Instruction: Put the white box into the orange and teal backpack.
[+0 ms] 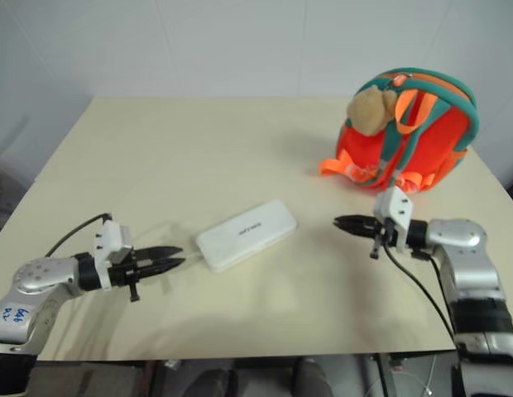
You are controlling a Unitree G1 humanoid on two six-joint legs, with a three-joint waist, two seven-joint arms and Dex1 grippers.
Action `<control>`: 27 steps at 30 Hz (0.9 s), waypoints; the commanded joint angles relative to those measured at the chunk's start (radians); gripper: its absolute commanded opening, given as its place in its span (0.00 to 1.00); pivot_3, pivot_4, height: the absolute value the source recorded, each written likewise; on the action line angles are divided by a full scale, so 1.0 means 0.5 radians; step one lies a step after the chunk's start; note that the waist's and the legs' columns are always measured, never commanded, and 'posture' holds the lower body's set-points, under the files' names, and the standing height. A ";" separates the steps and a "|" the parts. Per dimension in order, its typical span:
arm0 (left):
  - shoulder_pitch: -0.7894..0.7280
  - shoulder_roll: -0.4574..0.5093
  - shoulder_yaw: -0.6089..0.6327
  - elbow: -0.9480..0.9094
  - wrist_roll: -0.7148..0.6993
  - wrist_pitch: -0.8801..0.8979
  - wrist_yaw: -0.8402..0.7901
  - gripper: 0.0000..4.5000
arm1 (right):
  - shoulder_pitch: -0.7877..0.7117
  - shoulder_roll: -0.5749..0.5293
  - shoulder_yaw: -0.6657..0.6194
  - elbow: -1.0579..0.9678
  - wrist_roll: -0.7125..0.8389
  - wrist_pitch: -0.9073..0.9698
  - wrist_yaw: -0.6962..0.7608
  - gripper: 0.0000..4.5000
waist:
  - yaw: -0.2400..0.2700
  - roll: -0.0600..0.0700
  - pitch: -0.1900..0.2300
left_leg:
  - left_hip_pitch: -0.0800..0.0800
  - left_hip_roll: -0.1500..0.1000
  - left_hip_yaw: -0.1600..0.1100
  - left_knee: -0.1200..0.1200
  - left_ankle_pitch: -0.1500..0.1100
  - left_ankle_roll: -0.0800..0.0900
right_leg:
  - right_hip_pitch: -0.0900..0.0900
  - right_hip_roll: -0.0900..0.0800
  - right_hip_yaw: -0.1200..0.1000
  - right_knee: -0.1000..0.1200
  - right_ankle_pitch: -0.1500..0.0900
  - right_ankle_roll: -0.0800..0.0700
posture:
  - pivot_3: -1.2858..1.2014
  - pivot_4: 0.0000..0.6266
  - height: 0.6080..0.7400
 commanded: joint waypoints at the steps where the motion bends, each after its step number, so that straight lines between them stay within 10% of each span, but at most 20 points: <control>1: 0.066 0.011 0.040 -0.126 0.015 0.096 0.113 0.00 | -0.196 0.094 0.061 0.296 -0.151 -0.185 -0.087 0.03 | -0.001 0.000 0.000 | 0.000 0.000 0.000 -0.001 0.000 0.000 | -0.001 0.000 0.000 0.000 0.000 0.000 | 0.52 0.24 1.00; 13: 0.089 -0.226 -0.105 -0.306 0.120 0.424 0.618 0.00 | -0.719 0.461 0.198 1.191 -0.501 -0.543 -0.396 0.03 | -0.020 0.000 0.000 | -0.003 0.001 0.001 -0.003 0.006 -0.014 | -0.003 0.002 0.001 0.003 0.000 0.001 | 0.52 0.24 1.00; 27: -0.047 -0.343 -0.252 -0.249 0.134 0.430 0.640 0.00 | -0.658 0.629 0.190 1.185 -0.505 -0.514 -0.302 0.03 | -0.053 0.000 0.000 | -0.002 0.010 0.003 -0.002 0.006 -0.020 | -0.003 0.014 0.005 0.004 0.001 -0.001 | 0.52 0.24 1.00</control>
